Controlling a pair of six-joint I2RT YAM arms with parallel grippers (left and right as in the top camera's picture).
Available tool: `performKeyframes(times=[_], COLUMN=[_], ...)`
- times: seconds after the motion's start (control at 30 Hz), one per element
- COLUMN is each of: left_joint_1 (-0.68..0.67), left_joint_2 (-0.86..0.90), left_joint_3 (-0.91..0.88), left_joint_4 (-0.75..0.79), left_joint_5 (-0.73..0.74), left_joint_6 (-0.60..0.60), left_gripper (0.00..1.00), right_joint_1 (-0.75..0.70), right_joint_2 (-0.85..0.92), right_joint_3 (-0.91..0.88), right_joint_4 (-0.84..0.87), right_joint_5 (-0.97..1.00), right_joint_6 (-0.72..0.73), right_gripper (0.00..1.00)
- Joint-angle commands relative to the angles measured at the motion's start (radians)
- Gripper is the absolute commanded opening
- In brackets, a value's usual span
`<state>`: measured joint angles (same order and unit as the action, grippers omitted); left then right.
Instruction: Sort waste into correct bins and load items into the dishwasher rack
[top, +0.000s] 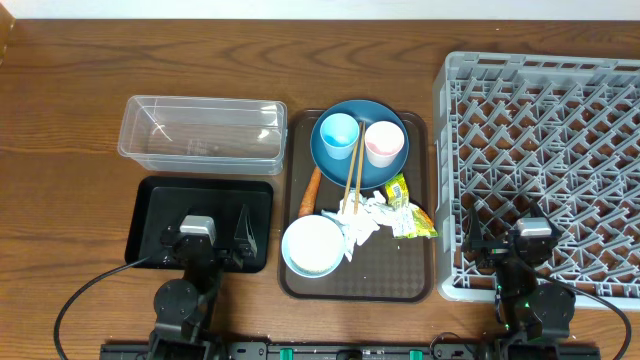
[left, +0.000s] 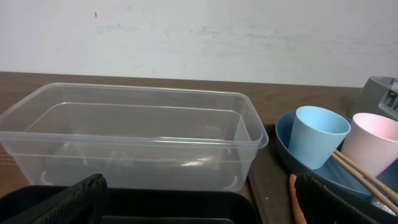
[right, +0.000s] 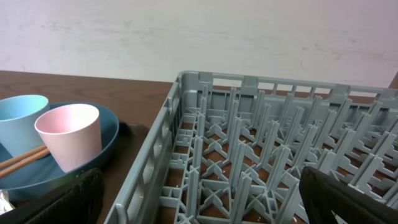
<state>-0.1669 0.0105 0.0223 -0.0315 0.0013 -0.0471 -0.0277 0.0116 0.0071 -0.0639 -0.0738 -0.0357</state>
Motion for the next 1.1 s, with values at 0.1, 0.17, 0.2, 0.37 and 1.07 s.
performKeyframes(times=[0.1, 0.17, 0.2, 0.37, 1.07], left_joint_1=[0.004, 0.004, 0.004, 0.004, -0.001], left_joint_2=[0.007, 0.016, 0.017, 0.025, 0.736], left_joint_3=[-0.018, -0.016, -0.016, 0.005, 1.113], left_joint_4=[-0.037, -0.027, -0.025, -0.017, -0.882], left_joint_5=[0.072, 0.143, 0.188, 0.309, 0.372], left_joint_6=[-0.112, -0.166, -0.201, -0.407, -0.234], left_gripper=[0.99, 0.99, 0.98, 0.98, 0.99], right_joint_1=[-0.006, -0.006, -0.006, -0.006, -0.006], right_joint_2=[-0.005, -0.005, -0.005, -0.005, -0.005], right_joint_3=[-0.002, -0.002, -0.002, -0.002, -0.002], right_joint_4=[-0.004, -0.004, -0.004, -0.004, -0.004], right_joint_5=[0.003, 0.003, 0.003, 0.003, 0.003], right_joint_6=[0.013, 0.013, 0.013, 0.013, 0.013], right_gripper=[0.99, 0.99, 0.99, 0.99, 0.99])
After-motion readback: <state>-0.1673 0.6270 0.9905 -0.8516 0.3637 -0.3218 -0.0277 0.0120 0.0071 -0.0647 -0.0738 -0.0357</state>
